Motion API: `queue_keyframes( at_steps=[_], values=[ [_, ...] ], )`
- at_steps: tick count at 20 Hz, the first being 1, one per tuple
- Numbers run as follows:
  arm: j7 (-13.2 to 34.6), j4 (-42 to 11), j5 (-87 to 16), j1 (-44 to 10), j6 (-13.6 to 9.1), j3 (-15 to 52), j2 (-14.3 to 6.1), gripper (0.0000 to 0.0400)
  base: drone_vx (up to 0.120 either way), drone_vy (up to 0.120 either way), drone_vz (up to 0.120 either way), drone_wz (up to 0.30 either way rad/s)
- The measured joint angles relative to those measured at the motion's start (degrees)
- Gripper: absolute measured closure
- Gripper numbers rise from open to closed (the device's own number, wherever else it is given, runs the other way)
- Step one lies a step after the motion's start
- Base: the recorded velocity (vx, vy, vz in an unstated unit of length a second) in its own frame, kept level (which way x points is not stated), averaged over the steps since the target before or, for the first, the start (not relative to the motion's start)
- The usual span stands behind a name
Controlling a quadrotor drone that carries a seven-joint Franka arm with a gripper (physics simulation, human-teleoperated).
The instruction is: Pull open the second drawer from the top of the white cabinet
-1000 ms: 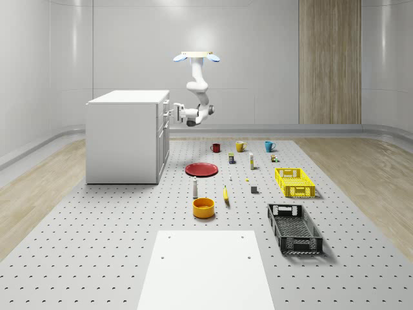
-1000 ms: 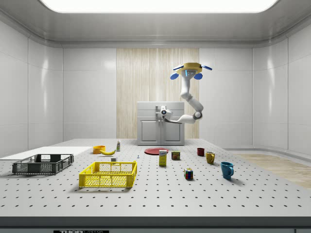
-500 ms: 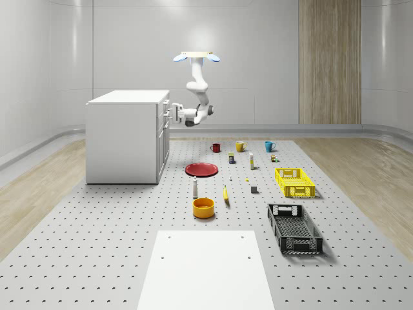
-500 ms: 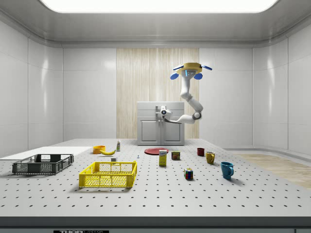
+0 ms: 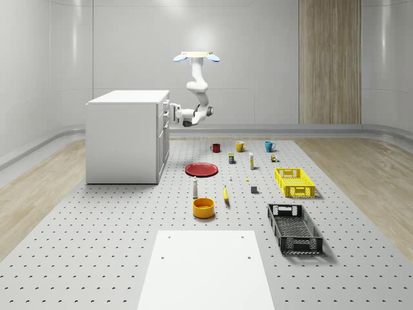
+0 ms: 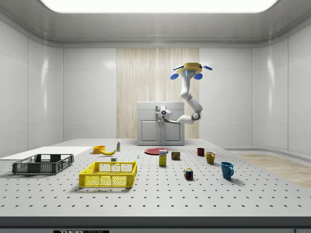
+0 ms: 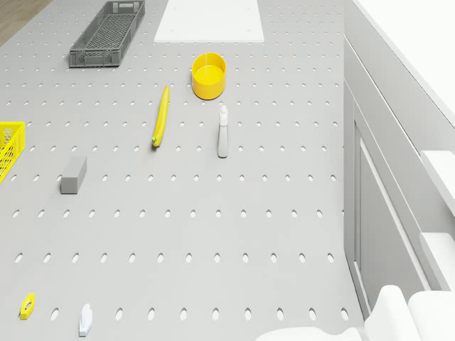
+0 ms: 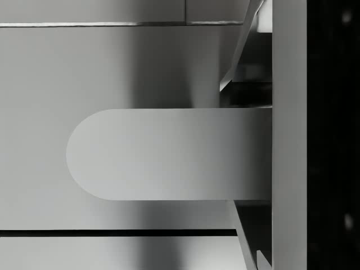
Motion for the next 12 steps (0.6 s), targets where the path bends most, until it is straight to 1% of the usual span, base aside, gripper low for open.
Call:
queue_keyframes(
  at_steps=[5, 12],
  values=[
    [0.11, -0.46, -0.70, -0.58, -0.69, -0.50, -0.50, 0.0284, 0.000, 0.000, 0.000, 0.000],
    [0.87, -1.45, -3.24, -1.77, -2.64, -2.54, -2.04, 0.0287, 0.000, 0.000, 0.000, 0.000]
  ],
)
